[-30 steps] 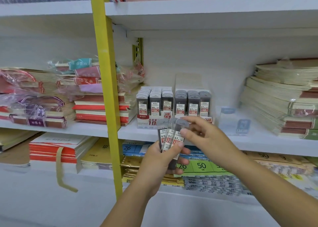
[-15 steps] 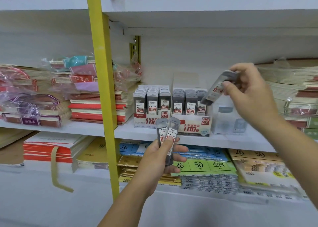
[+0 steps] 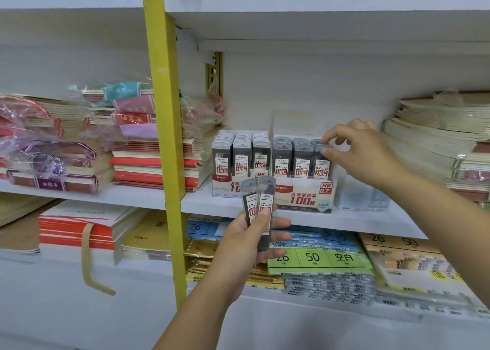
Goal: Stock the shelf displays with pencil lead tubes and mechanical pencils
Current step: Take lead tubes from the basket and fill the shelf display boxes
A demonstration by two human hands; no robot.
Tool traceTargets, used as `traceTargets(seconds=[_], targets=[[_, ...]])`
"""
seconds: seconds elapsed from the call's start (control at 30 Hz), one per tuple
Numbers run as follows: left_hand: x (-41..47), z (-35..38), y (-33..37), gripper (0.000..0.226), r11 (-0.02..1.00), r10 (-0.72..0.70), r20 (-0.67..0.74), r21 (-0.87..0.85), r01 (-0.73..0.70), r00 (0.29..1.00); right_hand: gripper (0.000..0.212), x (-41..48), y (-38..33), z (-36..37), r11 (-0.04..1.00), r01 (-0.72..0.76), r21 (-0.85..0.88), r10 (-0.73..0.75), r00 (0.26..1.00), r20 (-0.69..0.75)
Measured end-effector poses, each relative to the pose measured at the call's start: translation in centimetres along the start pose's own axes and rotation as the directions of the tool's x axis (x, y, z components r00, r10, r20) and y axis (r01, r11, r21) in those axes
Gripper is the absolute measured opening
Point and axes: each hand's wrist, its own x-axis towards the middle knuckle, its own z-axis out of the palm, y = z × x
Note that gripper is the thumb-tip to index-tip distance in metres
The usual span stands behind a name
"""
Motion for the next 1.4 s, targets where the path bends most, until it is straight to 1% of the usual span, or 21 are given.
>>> traceTargets(seconds=[0.07,0.13,0.2,0.23,0.3,0.33,0.37,0.4,0.43,0.5,0.53,0.63,0.7,0.8,0.87,0.93,1.0,1.1,1.2,1.27,1.4], targets=[[0.0,-0.1,0.0,0.03,1.0,0.011,0.013,-0.007,-0.011,1.0,0.017,0.1,0.2,0.4,0.997,-0.023,-0.072,0.02,0.999,-0.048],[-0.2,-0.1,0.0,0.037,1.0,0.023,0.03,-0.003,-0.023,0.999,0.027,0.0,0.4,0.8,0.991,-0.056,-0.122,0.055,0.998,-0.013],[-0.4,0.0,0.1,0.04,1.0,0.03,0.047,0.004,-0.03,0.998,0.034,-0.8,0.2,0.8,0.989,-0.076,-0.127,0.078,0.997,0.012],[-0.5,0.1,0.1,0.041,1.0,0.029,0.055,0.009,-0.03,0.998,0.035,-1.5,-0.2,0.8,0.992,-0.063,-0.111,0.061,0.998,-0.026],[-0.7,0.2,0.3,0.044,0.999,0.025,0.074,0.03,-0.027,0.997,0.031,-3.5,-1.4,0.5,0.999,0.02,-0.04,-0.027,0.981,-0.191],[-0.8,0.3,0.3,0.045,0.999,0.021,0.083,0.041,-0.025,0.996,0.028,-4.7,-2.2,0.5,0.997,0.067,0.045,-0.054,0.969,-0.239],[-0.9,0.4,0.3,0.046,0.999,0.016,0.091,0.05,-0.02,0.996,0.024,-5.9,-3.1,0.7,0.978,0.093,0.186,-0.051,0.975,-0.218],[-1.1,0.5,0.4,0.047,0.998,0.008,0.1,0.055,-0.014,0.995,0.022,-7.1,-4.1,1.0,0.933,0.083,0.35,-0.039,0.991,-0.132],[-1.2,0.7,0.4,0.047,0.998,0.002,0.11,0.06,-0.008,0.994,0.022,-8.0,-5.0,1.4,0.876,0.037,0.48,-0.04,0.999,-0.005],[-1.4,0.9,0.3,0.045,0.997,-0.013,0.129,0.078,0.003,0.992,0.031,-9.1,-6.2,2.5,0.803,-0.093,0.589,-0.056,0.972,0.229],[-1.5,1.0,0.2,0.044,0.996,-0.02,0.133,0.093,0.008,0.991,0.032,-9.5,-6.4,3.0,0.776,-0.125,0.619,-0.068,0.958,0.278],[-1.6,1.1,0.2,0.046,0.992,-0.031,0.13,0.122,0.015,0.991,0.023,-9.7,-6.4,3.4,0.708,-0.129,0.695,-0.062,0.968,0.242],[-1.5,1.0,0.2,0.043,0.995,-0.036,0.128,0.093,0.025,0.991,0.021,-9.7,-6.2,3.1,0.692,-0.107,0.714,-0.043,0.981,0.189],[-1.3,0.8,0.3,0.03,0.999,-0.032,0.093,0.009,0.031,0.995,0.018,-8.9,-6.1,1.9,0.689,-0.092,0.719,0.074,0.996,0.057],[-1.1,0.6,0.4,0.025,1.0,-0.025,0.058,-0.012,0.026,0.998,0.019,-7.8,-5.7,0.1,0.718,-0.043,0.695,0.145,0.985,-0.09],[-0.9,0.5,0.4,0.022,1.0,-0.019,0.024,-0.01,0.02,1.0,0.025,-6.1,-4.9,-2.2,0.777,0.059,0.626,0.117,0.965,-0.236],[-0.7,0.3,0.4,0.02,1.0,-0.008,-0.023,-0.006,0.008,1.0,0.025,-4.3,-4.1,-4.1,0.856,0.129,0.5,0.022,0.959,-0.284],[-0.5,0.0,0.3,0.017,0.999,0.033,-0.108,-0.005,-0.034,0.994,0.026,-1.9,-2.9,-4.6,0.953,0.122,0.278,-0.064,0.976,-0.207],[-0.2,0.0,0.5,0.016,0.998,0.07,-0.138,0.017,-0.068,0.988,0.027,-1.0,-2.2,-3.3,0.985,0.124,0.123,-0.119,0.992,-0.052],[-0.1,0.1,0.4,0.014,0.995,0.092,-0.137,0.054,-0.085,0.986,0.025,-0.8,-1.5,-2.1,0.989,0.112,0.098,-0.114,0.993,0.023],[0.1,0.1,0.2,0.014,0.989,0.123,-0.134,0.095,-0.11,0.983,0.024,-0.3,-0.4,-0.5,0.987,-0.009,0.159,-0.001,0.998,0.062]])
